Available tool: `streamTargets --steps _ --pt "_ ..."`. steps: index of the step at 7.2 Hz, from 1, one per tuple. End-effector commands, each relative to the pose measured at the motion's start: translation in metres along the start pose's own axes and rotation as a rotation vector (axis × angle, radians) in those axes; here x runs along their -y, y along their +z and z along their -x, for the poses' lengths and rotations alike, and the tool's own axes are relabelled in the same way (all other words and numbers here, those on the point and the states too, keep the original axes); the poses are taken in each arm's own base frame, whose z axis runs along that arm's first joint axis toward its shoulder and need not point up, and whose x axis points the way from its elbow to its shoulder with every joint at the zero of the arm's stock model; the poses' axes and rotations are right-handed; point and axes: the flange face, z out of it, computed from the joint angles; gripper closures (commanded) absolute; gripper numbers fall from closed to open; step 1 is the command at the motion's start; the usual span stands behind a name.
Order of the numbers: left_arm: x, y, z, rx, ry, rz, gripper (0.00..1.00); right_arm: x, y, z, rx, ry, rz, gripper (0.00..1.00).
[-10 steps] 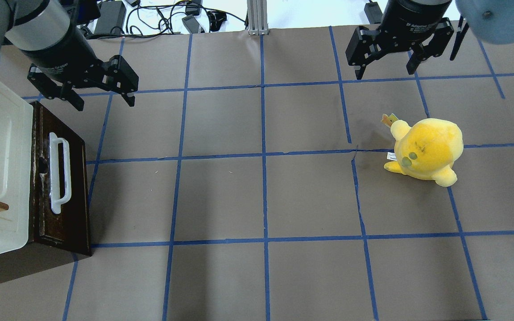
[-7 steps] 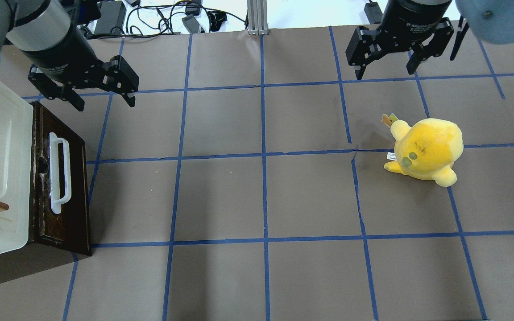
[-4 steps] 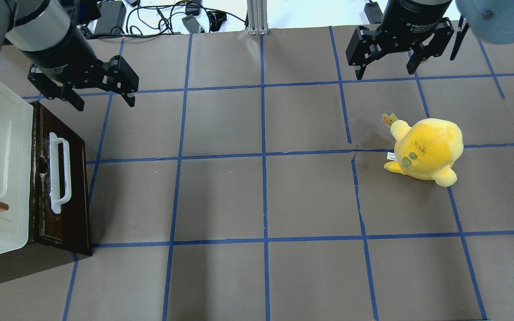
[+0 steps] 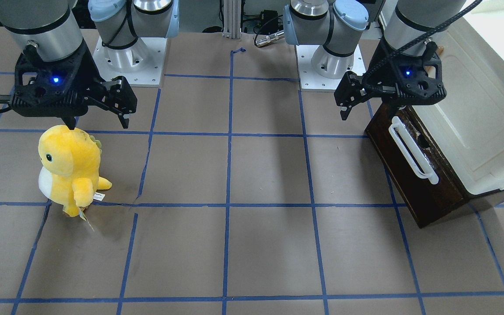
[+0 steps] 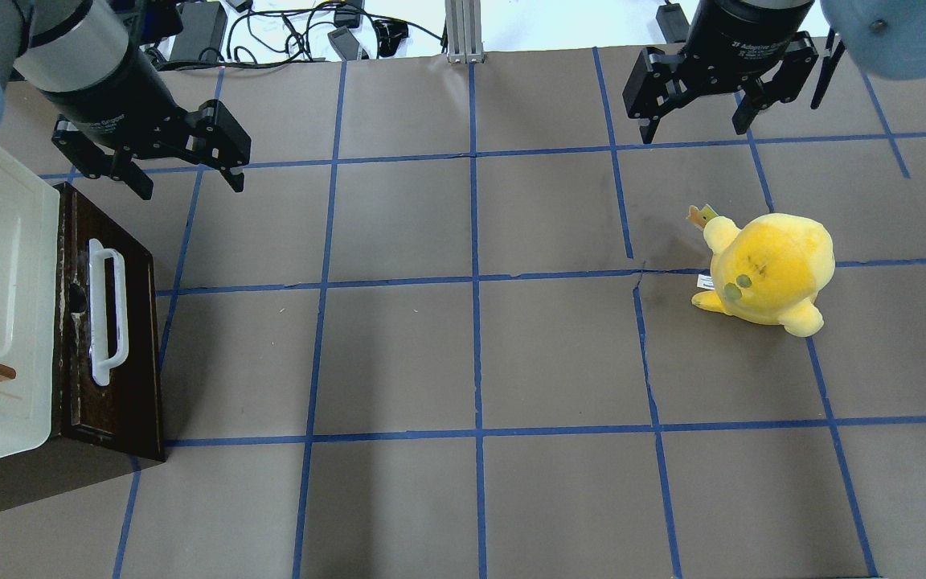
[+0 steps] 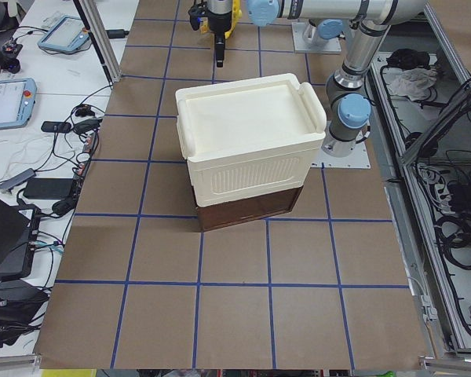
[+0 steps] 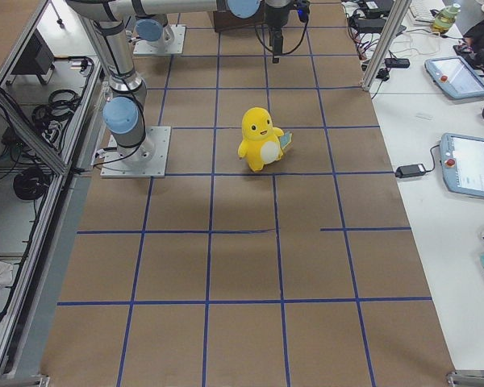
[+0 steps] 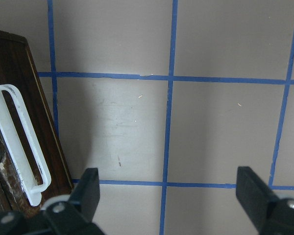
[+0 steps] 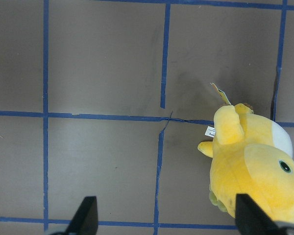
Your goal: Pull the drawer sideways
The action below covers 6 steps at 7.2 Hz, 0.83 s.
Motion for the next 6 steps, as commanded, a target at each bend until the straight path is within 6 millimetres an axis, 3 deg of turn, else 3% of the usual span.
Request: streamTargets --steps 1,6 --pt "0.0018 0.0023 0.0009 0.001 -0.003 0.004 0.00 0.0000 0.0000 0.0000 0.000 0.000 0.000 0.00" --pt "0.0035 0.0018 0.0047 0.001 -0.014 0.004 0.00 0.0000 0.0000 0.0000 0.000 0.000 0.000 0.00"
